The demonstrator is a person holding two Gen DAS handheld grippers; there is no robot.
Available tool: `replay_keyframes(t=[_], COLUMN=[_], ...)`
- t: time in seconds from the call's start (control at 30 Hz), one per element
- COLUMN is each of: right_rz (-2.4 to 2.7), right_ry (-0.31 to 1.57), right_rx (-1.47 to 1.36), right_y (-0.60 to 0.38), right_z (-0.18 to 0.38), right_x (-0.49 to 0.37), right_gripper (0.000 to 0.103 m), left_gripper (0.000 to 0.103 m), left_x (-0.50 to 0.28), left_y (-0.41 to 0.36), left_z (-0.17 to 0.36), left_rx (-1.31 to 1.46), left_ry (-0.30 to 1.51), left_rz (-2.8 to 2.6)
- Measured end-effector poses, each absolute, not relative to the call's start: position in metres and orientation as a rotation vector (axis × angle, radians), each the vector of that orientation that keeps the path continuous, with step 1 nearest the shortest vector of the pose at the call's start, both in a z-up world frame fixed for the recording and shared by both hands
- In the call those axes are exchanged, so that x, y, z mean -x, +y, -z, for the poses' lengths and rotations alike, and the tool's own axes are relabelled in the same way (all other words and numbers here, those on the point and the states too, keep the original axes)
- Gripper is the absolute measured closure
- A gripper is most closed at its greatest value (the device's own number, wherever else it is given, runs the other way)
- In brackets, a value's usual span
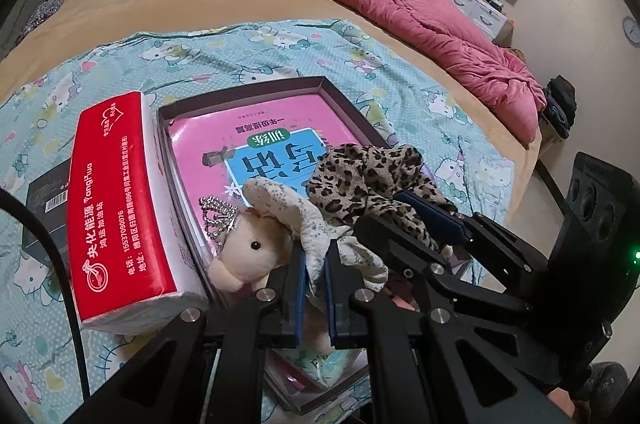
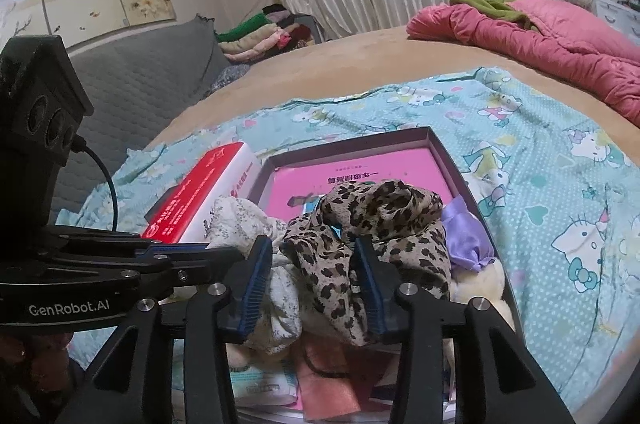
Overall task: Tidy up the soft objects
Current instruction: 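Release the white cloth with the left gripper while the right gripper releases the scrunchie into the box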
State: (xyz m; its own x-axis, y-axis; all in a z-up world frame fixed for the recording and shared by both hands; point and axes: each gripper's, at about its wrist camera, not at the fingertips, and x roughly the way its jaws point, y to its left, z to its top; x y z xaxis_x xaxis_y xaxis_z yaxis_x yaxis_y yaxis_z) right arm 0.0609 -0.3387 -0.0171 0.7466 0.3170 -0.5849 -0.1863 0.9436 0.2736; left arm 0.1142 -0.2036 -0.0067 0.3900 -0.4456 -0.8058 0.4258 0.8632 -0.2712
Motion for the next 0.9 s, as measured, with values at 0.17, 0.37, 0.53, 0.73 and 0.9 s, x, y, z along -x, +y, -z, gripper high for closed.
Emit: replay_keyframes(t=[0.17, 0.37, 0.53, 0.73, 0.9], right_rz=[-0.277, -0.265, -0.250, -0.224, -0.197], right_ry=[0.646, 0.627, 0.606, 0.596, 0.581], right_rx=[-0.204, -0.207, -0.223, -0.227, -0.238], right_y=[-0.341, -0.346, -0.352, -0.357, -0.363], right_z=[0.012, 0.009, 0.006, 0.004, 0.001], right_x=[-0.057, -0.055, -0.051, -0.050, -0.048], right_gripper=[0.051, 0.047, 0.045, 0.045, 0.038], left_gripper=[0.095, 0.095, 0.093, 0.080, 0.073], left_x=[-0.114, -0.114, -0.113, -0.111, -0.111], left_y=[-0.202, -0.202, -0.201, -0.204, -0.205], left_z=[0.006, 0.006, 0.005, 0.003, 0.003], left_rx=[0.028, 0.025, 0.029, 0.028, 0.026], left_ry=[1.034, 1.039, 1.041, 1.035, 1.037], left_rz=[0.552, 0.551, 0.553, 0.565, 0.572])
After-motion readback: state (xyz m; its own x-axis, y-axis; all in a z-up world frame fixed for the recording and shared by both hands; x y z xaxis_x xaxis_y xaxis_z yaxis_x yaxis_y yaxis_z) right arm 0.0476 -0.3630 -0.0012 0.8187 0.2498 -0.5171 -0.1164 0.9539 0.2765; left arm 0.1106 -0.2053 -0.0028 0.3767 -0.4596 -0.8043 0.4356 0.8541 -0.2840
